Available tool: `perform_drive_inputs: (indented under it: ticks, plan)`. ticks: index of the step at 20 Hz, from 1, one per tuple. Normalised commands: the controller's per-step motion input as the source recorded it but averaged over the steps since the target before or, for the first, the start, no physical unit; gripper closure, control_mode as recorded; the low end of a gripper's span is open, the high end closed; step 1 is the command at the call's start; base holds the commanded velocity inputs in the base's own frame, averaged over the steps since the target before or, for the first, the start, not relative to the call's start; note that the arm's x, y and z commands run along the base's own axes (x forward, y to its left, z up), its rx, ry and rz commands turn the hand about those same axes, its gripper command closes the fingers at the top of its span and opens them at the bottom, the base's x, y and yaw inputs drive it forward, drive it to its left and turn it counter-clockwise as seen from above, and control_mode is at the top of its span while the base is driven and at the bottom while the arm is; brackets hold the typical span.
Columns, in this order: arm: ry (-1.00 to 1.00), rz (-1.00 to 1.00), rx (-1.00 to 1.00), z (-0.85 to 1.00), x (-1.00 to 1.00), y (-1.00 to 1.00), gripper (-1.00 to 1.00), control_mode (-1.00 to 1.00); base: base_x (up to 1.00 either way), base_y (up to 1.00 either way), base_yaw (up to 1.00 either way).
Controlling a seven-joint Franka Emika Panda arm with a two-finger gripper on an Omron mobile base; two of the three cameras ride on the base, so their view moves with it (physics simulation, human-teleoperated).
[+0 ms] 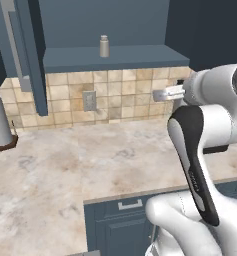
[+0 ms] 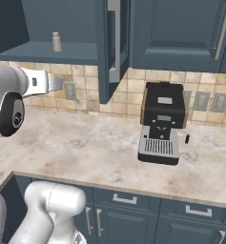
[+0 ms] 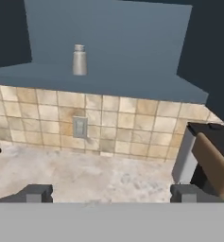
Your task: Retrieve the shaker from the cabinet and place it next the steak on a plate on the dining table.
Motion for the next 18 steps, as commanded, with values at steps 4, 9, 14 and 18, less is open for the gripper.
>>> perform_drive_inputs:
  ticks: [4,9,14,18]
  plan:
    - [-0.07,0.0,-0.13,0.85,0.0,0.32,-1.0,-1.0,0.0,0.0,0.0]
    - [-0.11,0.0,-0.11,0.54,0.01,0.28,-1.0,-1.0,0.0,0.0,0.0]
    - [-0.11,0.06,0.0,0.12,0.01,0.15,-1.0,-1.0,0.0,0.0,0.0]
    - [-0.09,0.1,0.04,0.0,0.06,0.06,-1.0,-1.0,0.0,0.0,0.0]
